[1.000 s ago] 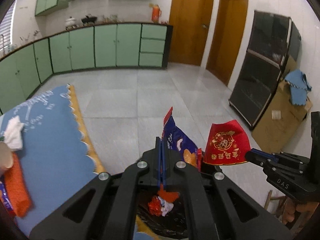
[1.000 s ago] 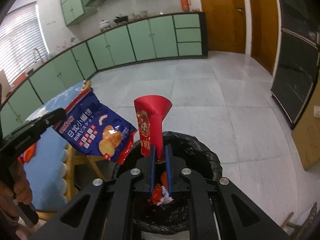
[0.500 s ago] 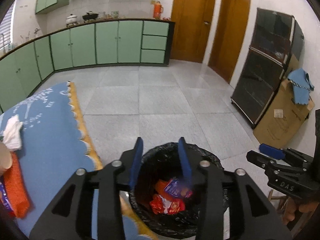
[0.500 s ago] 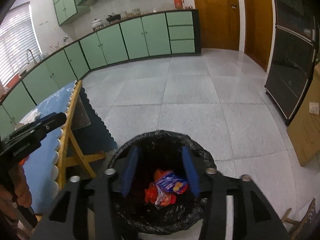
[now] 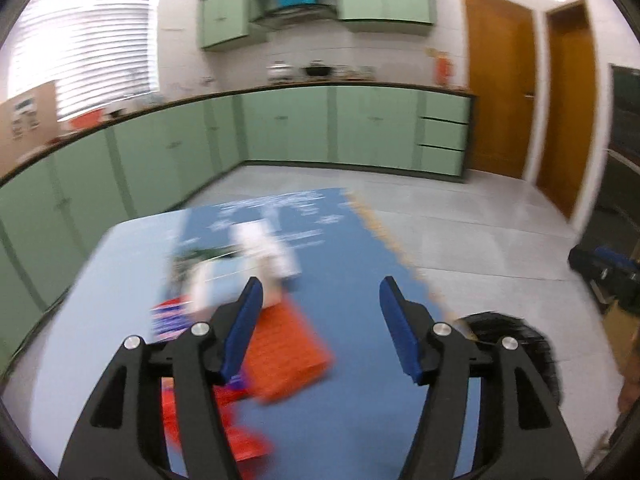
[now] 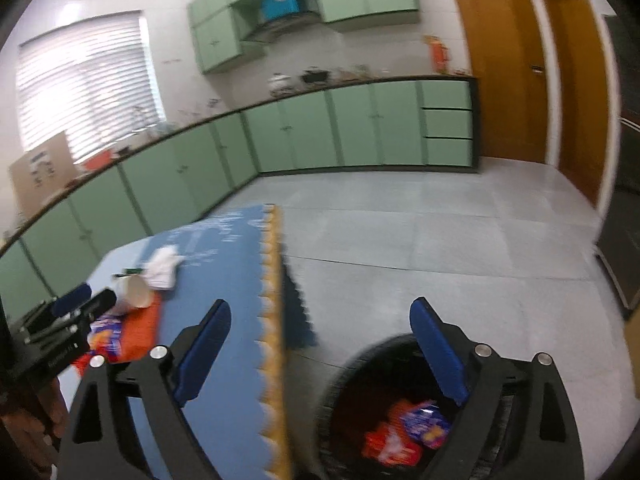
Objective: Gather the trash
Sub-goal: 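Return the left tool to the table and grasp the red plastic bag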
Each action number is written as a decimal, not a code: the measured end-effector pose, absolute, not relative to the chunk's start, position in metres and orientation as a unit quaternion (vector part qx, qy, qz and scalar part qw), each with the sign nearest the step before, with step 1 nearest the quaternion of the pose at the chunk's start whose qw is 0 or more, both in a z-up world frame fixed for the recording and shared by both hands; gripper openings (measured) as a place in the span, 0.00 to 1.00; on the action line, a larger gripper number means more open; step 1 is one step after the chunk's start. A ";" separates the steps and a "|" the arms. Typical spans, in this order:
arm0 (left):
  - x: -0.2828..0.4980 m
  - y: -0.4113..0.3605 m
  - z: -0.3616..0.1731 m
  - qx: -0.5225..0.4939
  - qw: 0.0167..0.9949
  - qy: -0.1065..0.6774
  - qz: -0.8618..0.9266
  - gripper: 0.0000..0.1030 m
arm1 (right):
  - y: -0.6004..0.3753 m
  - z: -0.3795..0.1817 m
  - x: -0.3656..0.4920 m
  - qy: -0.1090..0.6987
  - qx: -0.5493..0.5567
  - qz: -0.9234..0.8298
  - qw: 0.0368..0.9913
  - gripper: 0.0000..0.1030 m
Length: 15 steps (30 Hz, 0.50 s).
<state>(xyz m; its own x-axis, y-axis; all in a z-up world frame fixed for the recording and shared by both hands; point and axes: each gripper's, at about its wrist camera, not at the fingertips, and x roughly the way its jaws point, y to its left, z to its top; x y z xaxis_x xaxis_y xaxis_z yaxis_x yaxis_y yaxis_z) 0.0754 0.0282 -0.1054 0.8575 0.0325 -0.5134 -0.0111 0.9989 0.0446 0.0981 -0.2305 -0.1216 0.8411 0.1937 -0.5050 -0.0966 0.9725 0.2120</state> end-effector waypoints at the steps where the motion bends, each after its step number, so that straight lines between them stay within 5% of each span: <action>1: 0.070 0.039 -0.107 0.020 0.963 0.269 0.027 0.60 | -0.219 -0.123 0.101 0.272 0.088 0.088 0.954 0.87; 15: 0.043 0.121 -0.149 -0.034 0.940 0.329 0.089 0.69 | -0.093 -0.145 0.097 0.274 0.030 0.181 0.944 0.87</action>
<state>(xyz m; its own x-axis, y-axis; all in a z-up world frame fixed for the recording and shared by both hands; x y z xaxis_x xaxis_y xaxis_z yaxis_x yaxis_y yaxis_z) 0.0433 0.1209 -0.1494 0.7678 0.1439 -0.6244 -0.1889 0.9820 -0.0059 0.0973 -0.0929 -0.1446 0.7837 0.3590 -0.5069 -0.3263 0.9323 0.1558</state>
